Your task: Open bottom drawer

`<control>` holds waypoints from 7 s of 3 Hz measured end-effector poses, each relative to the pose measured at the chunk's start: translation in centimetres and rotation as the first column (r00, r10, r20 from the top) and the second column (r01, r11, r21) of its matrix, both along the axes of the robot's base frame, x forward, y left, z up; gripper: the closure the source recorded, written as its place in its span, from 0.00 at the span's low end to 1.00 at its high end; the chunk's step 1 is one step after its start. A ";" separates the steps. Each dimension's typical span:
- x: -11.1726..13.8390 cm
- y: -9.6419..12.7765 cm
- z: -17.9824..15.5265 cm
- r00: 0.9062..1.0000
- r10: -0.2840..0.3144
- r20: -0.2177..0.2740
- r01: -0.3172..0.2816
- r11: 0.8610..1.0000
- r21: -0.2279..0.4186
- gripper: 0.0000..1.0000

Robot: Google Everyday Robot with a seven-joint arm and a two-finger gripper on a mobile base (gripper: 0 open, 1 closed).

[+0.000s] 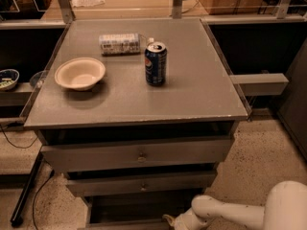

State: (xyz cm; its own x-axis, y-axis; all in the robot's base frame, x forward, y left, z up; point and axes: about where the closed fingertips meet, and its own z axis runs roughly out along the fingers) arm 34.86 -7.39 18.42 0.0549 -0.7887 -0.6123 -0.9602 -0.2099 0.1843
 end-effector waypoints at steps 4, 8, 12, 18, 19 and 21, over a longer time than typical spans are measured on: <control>2.6 -0.5 0.4 1.000 0.000 0.000 0.000 1.000 0.000 1.00; 4.5 -0.5 0.4 1.000 0.000 0.000 0.000 1.000 0.000 1.00; 4.5 -0.8 0.2 1.000 0.010 0.004 -0.010 1.000 0.001 1.00; 4.6 -0.9 0.1 1.000 0.026 0.008 -0.026 1.000 0.011 1.00; 4.6 -0.9 0.1 1.000 0.026 0.008 -0.026 1.000 0.011 1.00; 4.9 -0.9 0.2 1.000 0.026 0.008 -0.026 1.000 0.011 1.00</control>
Offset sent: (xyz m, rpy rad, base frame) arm -0.1289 -0.0044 0.0247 -0.0266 0.0648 0.1641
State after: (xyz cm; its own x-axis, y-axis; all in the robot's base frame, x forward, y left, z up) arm 39.78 -8.30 18.58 0.0800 -0.7801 -0.6206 -0.9557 -0.2369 0.1746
